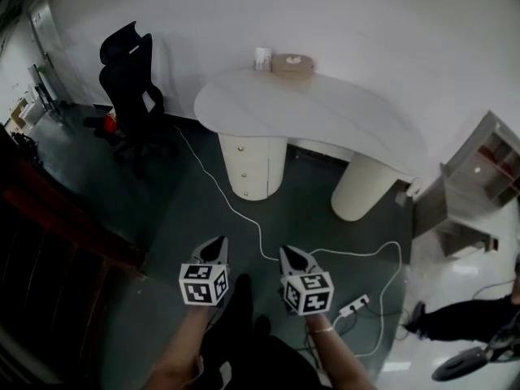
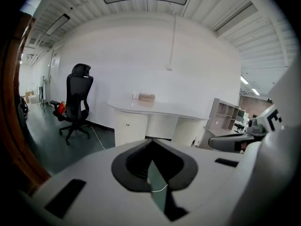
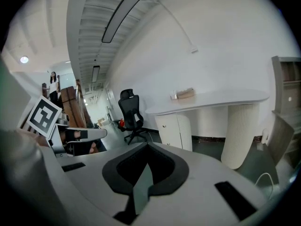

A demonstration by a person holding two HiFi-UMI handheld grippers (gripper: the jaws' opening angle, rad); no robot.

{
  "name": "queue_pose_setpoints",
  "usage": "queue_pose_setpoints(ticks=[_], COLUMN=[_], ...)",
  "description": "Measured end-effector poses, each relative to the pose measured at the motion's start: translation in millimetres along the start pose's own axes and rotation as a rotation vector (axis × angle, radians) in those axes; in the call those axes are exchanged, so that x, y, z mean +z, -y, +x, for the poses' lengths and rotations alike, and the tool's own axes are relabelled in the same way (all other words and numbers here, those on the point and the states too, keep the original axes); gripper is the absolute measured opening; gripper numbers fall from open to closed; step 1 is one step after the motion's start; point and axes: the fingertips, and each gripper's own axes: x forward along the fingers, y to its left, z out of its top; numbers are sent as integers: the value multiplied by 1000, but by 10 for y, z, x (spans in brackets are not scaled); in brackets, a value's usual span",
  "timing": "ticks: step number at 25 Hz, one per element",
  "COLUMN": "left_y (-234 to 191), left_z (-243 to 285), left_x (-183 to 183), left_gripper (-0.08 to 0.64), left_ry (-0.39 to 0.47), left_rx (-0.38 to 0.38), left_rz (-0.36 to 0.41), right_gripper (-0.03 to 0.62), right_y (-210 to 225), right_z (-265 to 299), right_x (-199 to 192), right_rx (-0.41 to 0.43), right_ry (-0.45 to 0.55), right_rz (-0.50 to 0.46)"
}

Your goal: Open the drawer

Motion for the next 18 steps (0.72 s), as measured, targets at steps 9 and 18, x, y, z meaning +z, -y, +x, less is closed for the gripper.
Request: queue_pose_setpoints(ticks=[9,18], left_y=[-289,-731], left_z=[568,1479], left_x=[93,319], left_gripper=[3,36], left_ry=[-16,-71], left_rx=[1,-32], left_rz=[-14,-23], right_gripper=[3,3], right_y=[194,439], right_z=[506,1358], right_x=[159,416], right_rx=[-17,-37], right_ry=[-29,-87], right_rz=[5,20])
